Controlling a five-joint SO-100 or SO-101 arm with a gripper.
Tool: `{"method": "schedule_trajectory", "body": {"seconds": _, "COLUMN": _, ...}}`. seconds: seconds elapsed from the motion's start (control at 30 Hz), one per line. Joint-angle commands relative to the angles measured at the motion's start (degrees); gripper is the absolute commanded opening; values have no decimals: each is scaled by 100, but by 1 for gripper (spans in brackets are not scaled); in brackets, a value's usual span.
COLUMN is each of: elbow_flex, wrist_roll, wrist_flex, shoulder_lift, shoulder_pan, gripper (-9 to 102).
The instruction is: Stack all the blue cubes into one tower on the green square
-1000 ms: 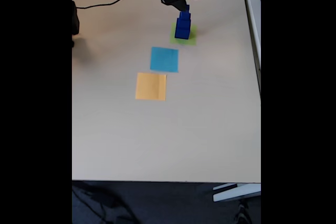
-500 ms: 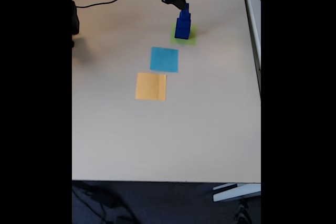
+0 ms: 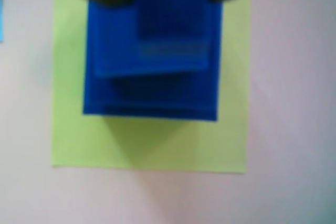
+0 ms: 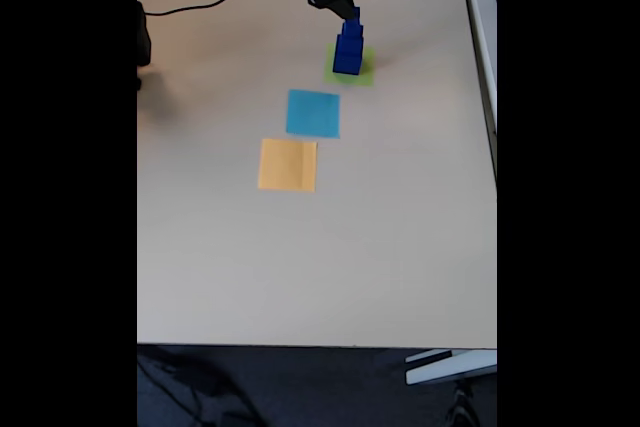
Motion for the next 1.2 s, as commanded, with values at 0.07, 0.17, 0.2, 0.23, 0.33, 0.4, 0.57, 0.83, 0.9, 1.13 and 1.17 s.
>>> {"method": "schedule_trajectory", "body": {"seconds": 0.07, "elbow_flex": -88, "wrist_roll": -88, "wrist_flex": -53, "shoulder_lift": 88, "shoulder_pan": 114, "gripper": 0}}
{"method": "schedule_trajectory", "body": {"seconds": 0.17, "elbow_flex": -35, "wrist_roll": -105, "wrist_flex": -53, "shoulder_lift": 88, "shoulder_pan": 132, "gripper": 0}}
{"method": "schedule_trajectory", "body": {"seconds": 0.2, "elbow_flex": -9, "wrist_roll": -114, "wrist_flex": -53, "shoulder_lift": 88, "shoulder_pan": 141, "gripper": 0}}
{"method": "schedule_trajectory", "body": {"seconds": 0.23, "elbow_flex": 0, "wrist_roll": -123, "wrist_flex": -53, "shoulder_lift": 88, "shoulder_pan": 141, "gripper": 0}}
{"method": "schedule_trajectory", "body": {"seconds": 0.33, "elbow_flex": 26, "wrist_roll": -158, "wrist_flex": -53, "shoulder_lift": 88, "shoulder_pan": 141, "gripper": 0}}
{"method": "schedule_trajectory", "body": {"seconds": 0.4, "elbow_flex": 26, "wrist_roll": -185, "wrist_flex": -53, "shoulder_lift": 88, "shoulder_pan": 141, "gripper": 0}}
{"method": "schedule_trajectory", "body": {"seconds": 0.57, "elbow_flex": 35, "wrist_roll": -211, "wrist_flex": -53, "shoulder_lift": 88, "shoulder_pan": 141, "gripper": 0}}
{"method": "schedule_trajectory", "body": {"seconds": 0.83, "elbow_flex": 70, "wrist_roll": -202, "wrist_flex": -53, "shoulder_lift": 79, "shoulder_pan": 114, "gripper": 0}}
{"method": "schedule_trajectory", "body": {"seconds": 0.9, "elbow_flex": 79, "wrist_roll": -211, "wrist_flex": -53, "shoulder_lift": 79, "shoulder_pan": 105, "gripper": 0}}
{"method": "schedule_trajectory", "body": {"seconds": 1.13, "elbow_flex": 105, "wrist_roll": -220, "wrist_flex": -53, "shoulder_lift": 70, "shoulder_pan": 88, "gripper": 0}}
{"method": "schedule_trajectory", "body": {"seconds": 1.17, "elbow_flex": 105, "wrist_roll": -229, "wrist_flex": -53, "shoulder_lift": 70, "shoulder_pan": 88, "gripper": 0}}
